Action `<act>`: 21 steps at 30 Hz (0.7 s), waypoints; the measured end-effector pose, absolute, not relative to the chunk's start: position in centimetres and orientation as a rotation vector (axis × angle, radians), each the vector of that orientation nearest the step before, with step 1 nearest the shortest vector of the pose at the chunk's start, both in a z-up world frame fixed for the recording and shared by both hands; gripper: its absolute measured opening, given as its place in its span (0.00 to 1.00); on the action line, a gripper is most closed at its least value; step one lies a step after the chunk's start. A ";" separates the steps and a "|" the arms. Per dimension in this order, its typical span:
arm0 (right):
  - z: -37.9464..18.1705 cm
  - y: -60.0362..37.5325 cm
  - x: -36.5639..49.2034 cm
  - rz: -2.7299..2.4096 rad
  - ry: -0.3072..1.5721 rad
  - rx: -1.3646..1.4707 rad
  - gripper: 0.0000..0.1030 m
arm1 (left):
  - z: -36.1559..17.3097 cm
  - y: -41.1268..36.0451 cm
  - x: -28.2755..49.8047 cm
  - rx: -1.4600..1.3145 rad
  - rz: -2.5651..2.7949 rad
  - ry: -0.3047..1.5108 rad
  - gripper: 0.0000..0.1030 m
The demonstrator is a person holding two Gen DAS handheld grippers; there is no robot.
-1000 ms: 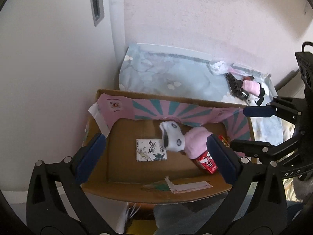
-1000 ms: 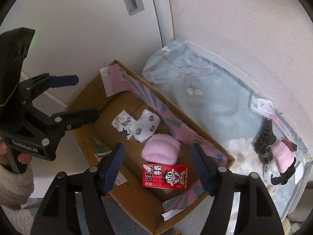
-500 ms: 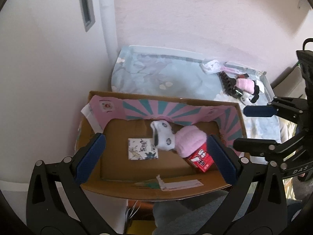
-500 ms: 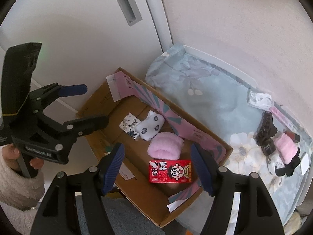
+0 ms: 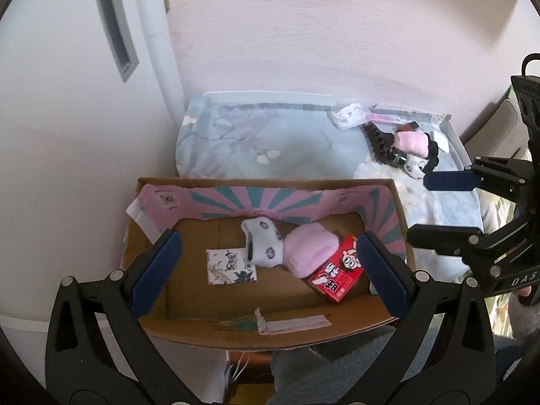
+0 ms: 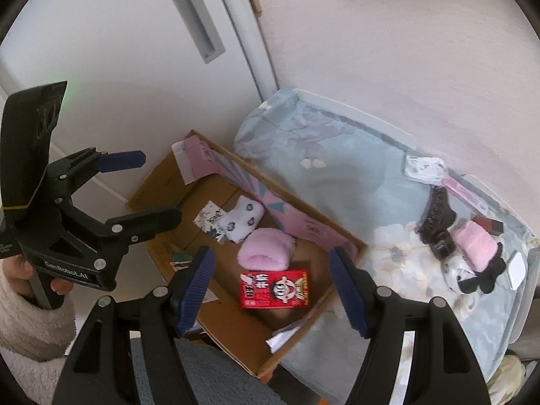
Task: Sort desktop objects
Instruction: 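Move both tools back over the tray and grasp the white soap box with the right tool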
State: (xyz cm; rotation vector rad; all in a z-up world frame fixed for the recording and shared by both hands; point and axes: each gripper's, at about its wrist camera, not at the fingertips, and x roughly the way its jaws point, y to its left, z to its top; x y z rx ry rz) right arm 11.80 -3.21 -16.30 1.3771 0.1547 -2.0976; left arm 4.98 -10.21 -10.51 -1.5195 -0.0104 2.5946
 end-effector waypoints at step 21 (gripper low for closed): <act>-13.8 17.7 7.2 -2.387 0.070 1.506 0.64 | -9.2 6.5 0.0 -1.399 2.435 0.135 1.00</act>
